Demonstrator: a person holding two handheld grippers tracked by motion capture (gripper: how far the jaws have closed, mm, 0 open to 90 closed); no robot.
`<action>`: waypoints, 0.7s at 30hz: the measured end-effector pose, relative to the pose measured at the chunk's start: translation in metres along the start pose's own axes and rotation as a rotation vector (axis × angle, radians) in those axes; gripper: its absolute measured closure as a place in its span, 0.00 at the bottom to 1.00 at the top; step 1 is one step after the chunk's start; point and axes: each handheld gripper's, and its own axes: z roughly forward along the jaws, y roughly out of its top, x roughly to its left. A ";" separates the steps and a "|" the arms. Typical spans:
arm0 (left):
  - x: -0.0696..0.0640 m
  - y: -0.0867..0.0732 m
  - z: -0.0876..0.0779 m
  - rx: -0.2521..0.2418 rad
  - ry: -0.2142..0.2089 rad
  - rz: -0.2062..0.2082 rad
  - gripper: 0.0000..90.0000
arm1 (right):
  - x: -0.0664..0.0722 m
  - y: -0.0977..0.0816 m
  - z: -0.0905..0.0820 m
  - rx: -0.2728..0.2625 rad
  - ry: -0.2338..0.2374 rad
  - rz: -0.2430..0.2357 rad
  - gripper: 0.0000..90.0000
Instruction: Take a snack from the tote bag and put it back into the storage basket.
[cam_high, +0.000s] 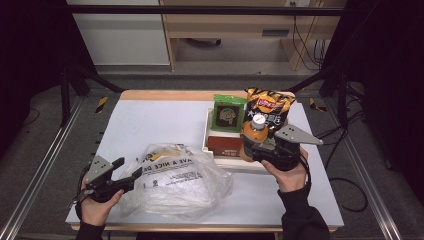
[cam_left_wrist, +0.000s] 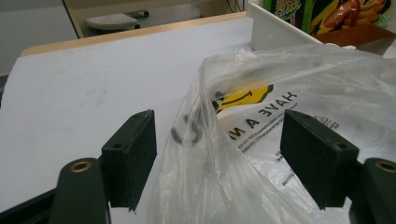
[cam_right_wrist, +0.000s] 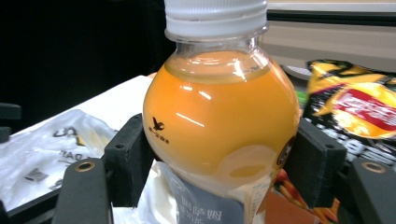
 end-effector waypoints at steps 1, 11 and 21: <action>0.001 0.001 0.000 0.001 -0.001 -0.001 0.28 | -0.003 -0.001 -0.002 0.000 -0.006 0.001 0.35; 0.009 0.003 -0.002 0.006 0.008 -0.024 0.25 | -0.023 -0.010 -0.011 0.000 -0.046 0.014 0.34; 0.018 0.002 -0.005 0.001 0.026 -0.044 0.24 | -0.043 -0.022 -0.014 0.016 -0.075 0.027 0.35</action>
